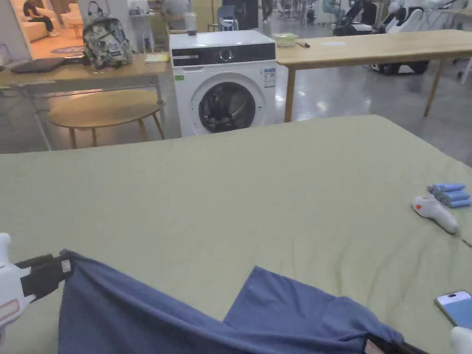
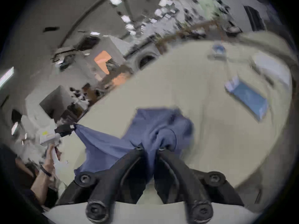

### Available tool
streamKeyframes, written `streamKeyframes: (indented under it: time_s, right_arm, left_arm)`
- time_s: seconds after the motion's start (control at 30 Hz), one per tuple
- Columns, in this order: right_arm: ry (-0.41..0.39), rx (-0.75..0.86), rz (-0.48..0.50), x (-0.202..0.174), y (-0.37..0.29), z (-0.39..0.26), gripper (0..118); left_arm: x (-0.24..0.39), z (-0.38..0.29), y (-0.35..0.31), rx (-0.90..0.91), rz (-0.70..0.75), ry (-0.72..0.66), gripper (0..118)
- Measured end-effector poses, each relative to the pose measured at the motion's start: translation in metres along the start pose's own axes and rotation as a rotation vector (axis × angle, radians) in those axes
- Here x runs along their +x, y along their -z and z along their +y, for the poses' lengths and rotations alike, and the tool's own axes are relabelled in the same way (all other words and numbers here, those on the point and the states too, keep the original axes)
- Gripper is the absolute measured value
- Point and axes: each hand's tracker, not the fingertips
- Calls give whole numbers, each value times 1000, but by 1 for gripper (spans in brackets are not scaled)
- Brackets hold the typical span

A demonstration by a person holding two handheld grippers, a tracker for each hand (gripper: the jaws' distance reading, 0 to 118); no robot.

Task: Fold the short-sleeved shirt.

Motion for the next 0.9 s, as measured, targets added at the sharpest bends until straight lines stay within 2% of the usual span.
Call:
streamKeyframes:
  time_s: [0.03, 0.07, 0.17, 0.3, 0.4, 0.5, 0.6, 0.77, 0.9]
  right_arm:
    - [-72, 26, 7, -11, 2, 19, 6]
    - [-106, 38, 27, -18, 4, 36, 6]
    - [-153, 101, 103, -39, 13, 95, 6]
    - [-275, 201, 124, -73, 32, 173, 6]
    - [-302, 249, 166, -105, 44, 227, 6]
    - [-381, 310, 112, -133, 62, 271, 6]
    - [-419, 328, 89, -155, 76, 304, 6]
    - [-448, 358, 67, -183, 99, 359, 6]
    - [-452, 356, 37, -191, 133, 402, 6]
  left_arm:
    - [2, 20, -28, 63, 2, 17, 0]
    - [3, 35, -45, 115, 10, 29, 0]
    - [3, 82, -104, 260, 20, 49, 0]
    - [-3, 133, -140, 380, 61, 76, 0]
    - [2, 163, -147, 478, 91, 77, 0]
    - [8, 199, -139, 522, 123, 95, 0]
    - [16, 227, -131, 535, 144, 124, 0]
    - [2, 277, -106, 546, 182, 140, 0]
    - [0, 293, -85, 543, 169, 82, 0]
